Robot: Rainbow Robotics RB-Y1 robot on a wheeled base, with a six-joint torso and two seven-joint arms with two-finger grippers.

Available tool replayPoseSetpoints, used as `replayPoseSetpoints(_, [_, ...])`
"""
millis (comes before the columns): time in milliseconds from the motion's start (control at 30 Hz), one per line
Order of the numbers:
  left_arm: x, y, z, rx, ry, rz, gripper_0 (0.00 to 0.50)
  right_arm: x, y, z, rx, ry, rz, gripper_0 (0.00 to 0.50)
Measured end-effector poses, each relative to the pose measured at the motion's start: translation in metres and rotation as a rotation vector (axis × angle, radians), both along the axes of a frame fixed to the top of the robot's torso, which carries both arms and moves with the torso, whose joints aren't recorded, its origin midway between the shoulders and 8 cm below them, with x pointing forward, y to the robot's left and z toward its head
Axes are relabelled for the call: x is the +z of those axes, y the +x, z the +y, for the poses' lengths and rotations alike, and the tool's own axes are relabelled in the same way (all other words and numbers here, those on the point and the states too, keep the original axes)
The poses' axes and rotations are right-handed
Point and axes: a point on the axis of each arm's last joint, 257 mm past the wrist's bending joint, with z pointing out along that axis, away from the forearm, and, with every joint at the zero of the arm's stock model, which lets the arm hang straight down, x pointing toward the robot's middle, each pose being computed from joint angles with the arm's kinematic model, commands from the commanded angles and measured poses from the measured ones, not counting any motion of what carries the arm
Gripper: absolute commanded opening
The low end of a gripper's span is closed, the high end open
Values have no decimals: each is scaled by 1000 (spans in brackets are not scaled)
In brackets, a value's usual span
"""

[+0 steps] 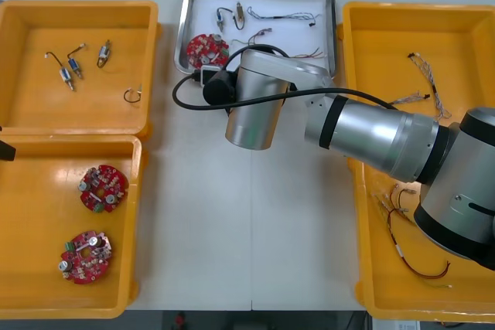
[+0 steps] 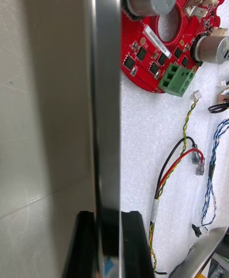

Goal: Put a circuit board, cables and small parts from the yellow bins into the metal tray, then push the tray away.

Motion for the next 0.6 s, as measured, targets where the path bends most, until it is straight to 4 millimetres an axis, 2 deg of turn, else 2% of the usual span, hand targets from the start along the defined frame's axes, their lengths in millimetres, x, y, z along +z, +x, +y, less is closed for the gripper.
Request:
replayPoseSetpoints(33, [0, 0, 0, 0, 0, 0, 500, 0, 0, 1, 4, 2, 0, 500])
replayPoseSetpoints(300, [0, 0, 0, 0, 0, 0, 500, 0, -5, -3, -20, -5, 14, 500])
replayPoseSetpoints(433, [0, 0, 0, 0, 0, 0, 500, -4, -25, 2, -55, 41, 98, 500])
replayPoseSetpoints(600, [0, 0, 0, 0, 0, 0, 500, 16, -56, 14, -86, 137, 164, 500])
